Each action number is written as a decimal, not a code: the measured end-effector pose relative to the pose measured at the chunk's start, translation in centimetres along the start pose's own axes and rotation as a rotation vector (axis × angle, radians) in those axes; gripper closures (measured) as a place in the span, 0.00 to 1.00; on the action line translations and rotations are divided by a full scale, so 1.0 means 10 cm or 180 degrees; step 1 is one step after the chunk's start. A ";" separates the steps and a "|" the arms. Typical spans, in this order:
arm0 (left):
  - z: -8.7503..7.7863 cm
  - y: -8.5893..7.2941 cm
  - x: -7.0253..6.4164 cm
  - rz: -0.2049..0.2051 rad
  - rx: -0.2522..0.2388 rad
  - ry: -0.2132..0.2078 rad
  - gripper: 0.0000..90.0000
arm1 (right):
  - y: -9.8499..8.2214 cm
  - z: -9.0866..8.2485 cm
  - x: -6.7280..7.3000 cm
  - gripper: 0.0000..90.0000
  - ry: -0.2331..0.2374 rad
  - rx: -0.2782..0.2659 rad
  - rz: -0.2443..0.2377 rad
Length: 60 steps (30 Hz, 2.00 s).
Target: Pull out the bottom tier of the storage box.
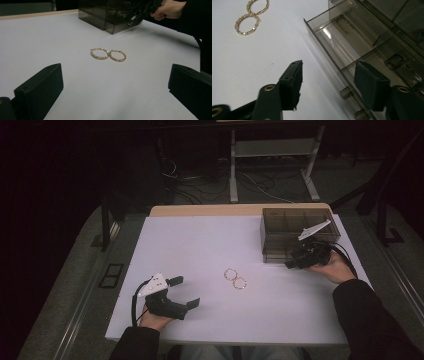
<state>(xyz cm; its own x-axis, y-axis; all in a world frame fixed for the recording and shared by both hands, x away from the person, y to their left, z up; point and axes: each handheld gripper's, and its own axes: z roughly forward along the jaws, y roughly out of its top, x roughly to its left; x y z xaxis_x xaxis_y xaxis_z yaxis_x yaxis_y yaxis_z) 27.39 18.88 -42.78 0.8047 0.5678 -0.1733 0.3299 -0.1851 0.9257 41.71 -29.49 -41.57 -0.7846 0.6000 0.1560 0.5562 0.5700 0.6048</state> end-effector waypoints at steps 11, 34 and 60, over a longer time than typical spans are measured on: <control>0.00 0.00 0.00 0.0004 0.0005 0.0003 0.00 | -0.03 0.03 -0.06 0.66 -0.0085 0.0060 -0.0076; 0.00 0.00 0.00 0.0010 0.0014 0.0006 0.00 | -0.03 0.03 -0.09 0.77 -0.0062 0.0227 -0.0182; 0.00 -0.01 0.00 0.0006 0.0017 0.0006 0.00 | -0.09 0.01 -0.06 0.81 0.0052 0.0411 -0.0289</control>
<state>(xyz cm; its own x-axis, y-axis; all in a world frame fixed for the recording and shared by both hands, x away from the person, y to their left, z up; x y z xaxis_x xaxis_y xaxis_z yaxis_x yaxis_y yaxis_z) 27.35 18.88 -42.84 0.8043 0.5691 -0.1709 0.3310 -0.1904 0.9242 41.67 -30.36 -42.28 -0.8370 0.5342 0.1187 0.5126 0.6895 0.5117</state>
